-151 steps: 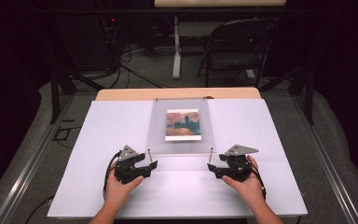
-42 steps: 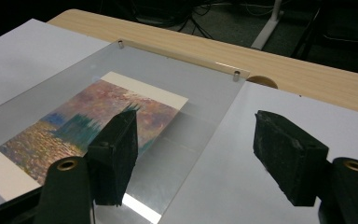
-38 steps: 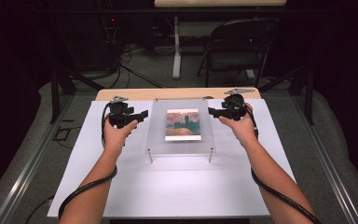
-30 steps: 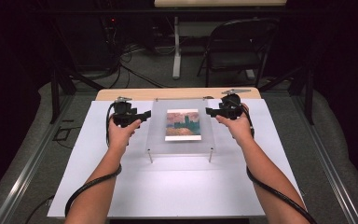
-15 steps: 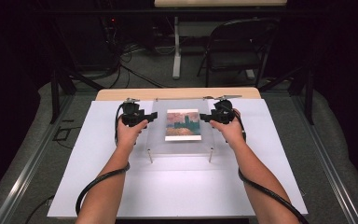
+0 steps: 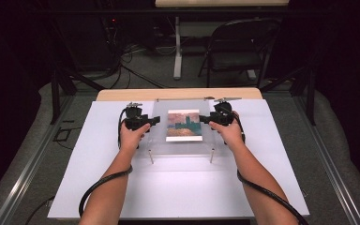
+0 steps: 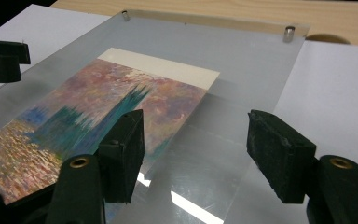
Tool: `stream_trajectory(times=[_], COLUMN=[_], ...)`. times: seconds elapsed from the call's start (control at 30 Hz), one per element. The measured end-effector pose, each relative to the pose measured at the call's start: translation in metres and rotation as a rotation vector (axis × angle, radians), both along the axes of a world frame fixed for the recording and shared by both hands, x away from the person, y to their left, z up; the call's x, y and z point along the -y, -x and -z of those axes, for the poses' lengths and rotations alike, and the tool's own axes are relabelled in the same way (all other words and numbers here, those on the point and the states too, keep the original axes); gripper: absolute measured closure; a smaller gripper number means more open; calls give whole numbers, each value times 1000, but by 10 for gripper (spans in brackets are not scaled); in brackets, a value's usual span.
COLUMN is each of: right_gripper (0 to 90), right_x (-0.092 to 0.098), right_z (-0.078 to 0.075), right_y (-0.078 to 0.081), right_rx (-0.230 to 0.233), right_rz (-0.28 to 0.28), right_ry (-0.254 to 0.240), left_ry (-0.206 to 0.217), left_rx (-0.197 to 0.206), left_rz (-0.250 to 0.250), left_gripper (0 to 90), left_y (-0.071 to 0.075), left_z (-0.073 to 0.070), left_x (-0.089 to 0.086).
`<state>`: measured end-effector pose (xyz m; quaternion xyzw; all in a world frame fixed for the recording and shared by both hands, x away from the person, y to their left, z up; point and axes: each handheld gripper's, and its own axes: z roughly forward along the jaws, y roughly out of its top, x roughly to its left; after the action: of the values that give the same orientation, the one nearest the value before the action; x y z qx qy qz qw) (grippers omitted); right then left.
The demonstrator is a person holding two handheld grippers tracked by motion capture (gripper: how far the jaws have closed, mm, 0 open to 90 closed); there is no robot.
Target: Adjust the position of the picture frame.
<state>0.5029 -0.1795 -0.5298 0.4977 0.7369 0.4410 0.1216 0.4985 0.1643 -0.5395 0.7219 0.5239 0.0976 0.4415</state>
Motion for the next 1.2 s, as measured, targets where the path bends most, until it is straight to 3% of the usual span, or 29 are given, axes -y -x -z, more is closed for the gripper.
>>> stream_trajectory(times=[0.17, 0.33, 0.73, 1.2], right_gripper=[347, 343, 333, 298], right_x=[3, 6, 8, 6], right_z=[3, 5, 10, 12], right_y=[-1, -3, -3, -5], right_rx=[-10, -23, -71, -89], right_rz=[23, 26, 23, 20], right_ry=[-30, -17, -45, -48], left_ry=[5, 24, 35, 55], left_rx=[-24, -37, -70, -99], left_rz=[2, 11, 19, 16], left_gripper=[323, 322, 321, 303], left_y=[-1, -3, -5, -7], left_z=[3, 3, 5, 7], left_x=[1, 3, 6, 5])
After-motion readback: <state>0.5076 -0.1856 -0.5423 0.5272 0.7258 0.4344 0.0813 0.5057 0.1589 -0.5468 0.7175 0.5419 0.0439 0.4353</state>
